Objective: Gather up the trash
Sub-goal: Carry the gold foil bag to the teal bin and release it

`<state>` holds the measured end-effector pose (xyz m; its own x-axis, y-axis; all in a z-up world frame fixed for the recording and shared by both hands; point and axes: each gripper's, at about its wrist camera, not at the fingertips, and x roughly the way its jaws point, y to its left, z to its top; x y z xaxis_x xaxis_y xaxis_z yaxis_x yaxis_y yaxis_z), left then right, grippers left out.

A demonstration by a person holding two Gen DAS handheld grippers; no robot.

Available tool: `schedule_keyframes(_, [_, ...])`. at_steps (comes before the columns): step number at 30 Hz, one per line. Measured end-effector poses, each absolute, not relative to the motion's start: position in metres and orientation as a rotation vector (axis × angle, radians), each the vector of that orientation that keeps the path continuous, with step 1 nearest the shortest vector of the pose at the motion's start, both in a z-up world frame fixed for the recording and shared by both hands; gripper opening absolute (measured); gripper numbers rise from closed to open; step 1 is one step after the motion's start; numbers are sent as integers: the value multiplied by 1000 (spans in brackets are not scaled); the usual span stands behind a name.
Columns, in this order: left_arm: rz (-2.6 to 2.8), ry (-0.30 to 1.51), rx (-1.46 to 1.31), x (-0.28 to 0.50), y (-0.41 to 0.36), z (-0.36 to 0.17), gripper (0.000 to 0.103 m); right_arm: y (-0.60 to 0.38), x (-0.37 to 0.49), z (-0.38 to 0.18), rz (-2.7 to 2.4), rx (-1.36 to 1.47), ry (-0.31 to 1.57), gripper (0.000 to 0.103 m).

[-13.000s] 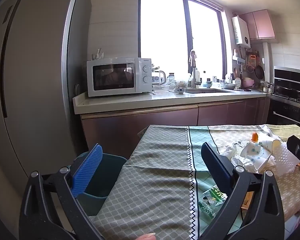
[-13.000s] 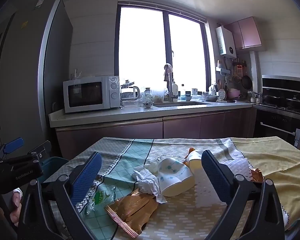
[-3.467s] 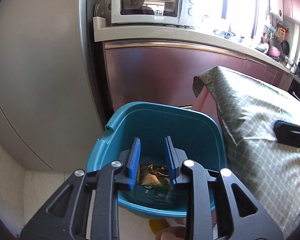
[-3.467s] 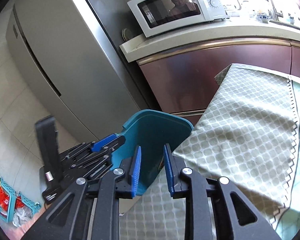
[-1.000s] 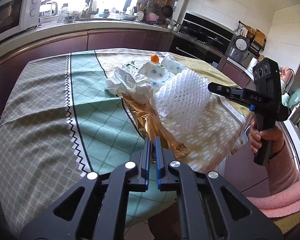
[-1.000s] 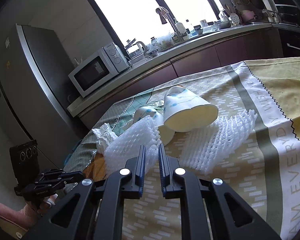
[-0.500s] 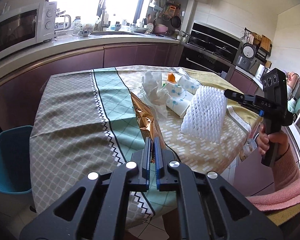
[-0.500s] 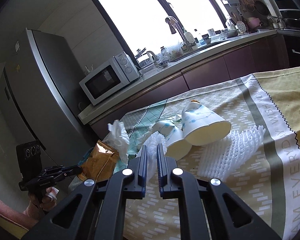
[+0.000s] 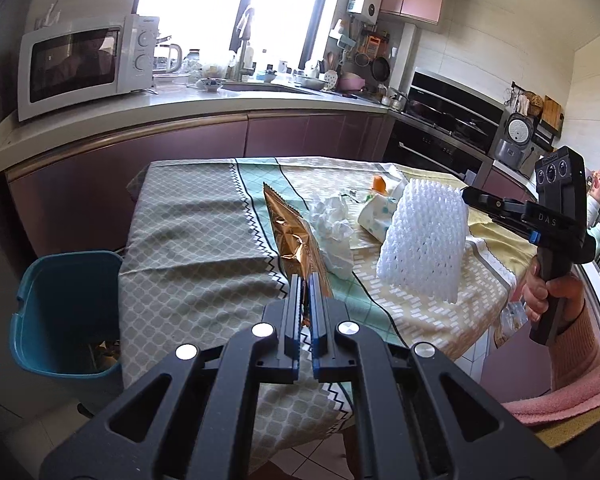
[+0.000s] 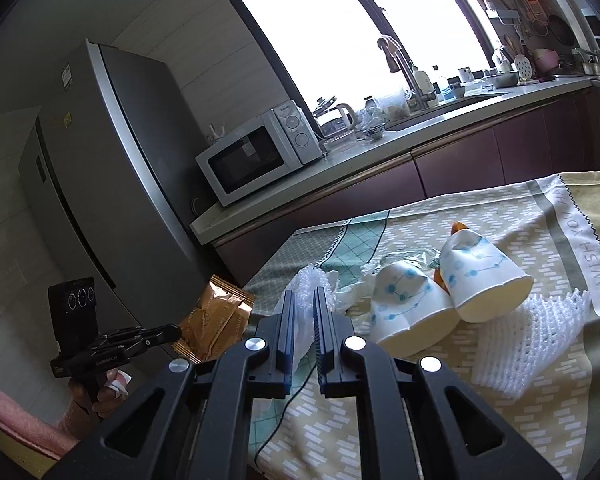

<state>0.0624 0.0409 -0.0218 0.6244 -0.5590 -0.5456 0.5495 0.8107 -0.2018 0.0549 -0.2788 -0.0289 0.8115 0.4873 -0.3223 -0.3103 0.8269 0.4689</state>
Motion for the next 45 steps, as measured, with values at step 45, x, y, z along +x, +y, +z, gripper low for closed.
schedule_keyframes(45, [-103,849,-131,201,239,-124,5,36,280,-86,673,164,832,11])
